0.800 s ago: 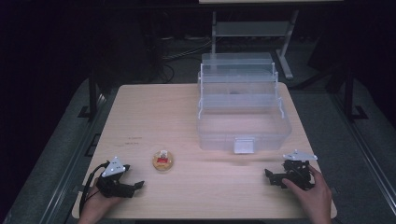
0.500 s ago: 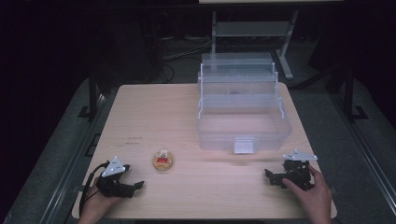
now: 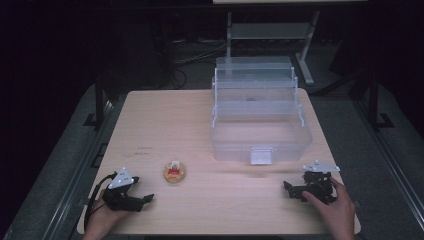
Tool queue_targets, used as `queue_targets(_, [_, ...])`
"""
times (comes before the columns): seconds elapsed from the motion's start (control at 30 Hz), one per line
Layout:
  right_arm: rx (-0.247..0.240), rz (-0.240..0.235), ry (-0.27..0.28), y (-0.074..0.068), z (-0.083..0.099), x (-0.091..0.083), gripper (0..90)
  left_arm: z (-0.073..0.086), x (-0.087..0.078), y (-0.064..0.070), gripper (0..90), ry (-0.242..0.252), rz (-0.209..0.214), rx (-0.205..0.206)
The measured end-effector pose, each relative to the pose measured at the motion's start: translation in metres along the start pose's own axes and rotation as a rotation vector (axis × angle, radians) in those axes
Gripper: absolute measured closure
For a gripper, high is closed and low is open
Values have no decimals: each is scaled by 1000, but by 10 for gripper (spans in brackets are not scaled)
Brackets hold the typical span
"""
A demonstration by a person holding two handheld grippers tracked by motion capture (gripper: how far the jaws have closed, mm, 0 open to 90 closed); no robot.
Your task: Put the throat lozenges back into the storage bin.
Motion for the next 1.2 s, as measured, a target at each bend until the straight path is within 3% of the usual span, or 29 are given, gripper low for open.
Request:
queue_targets(0.87, [1, 0, 0, 0, 0, 0, 0, -13, -7, -1, 130, -15, 28, -5])
queue_targets(1.2, [1, 0, 0, 0, 0, 0, 0, -20, -6, 1, 132, -32, 38, 12])
Point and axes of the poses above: each handheld gripper's, and its own axes: x roughly forward along the jaws, z roughly out of its underside, y roughly to its right, the point moved 2 cm from there along x, roughly forward along the jaws, and after that the axes turned 3 degrees about x, right-handed, at the moved point
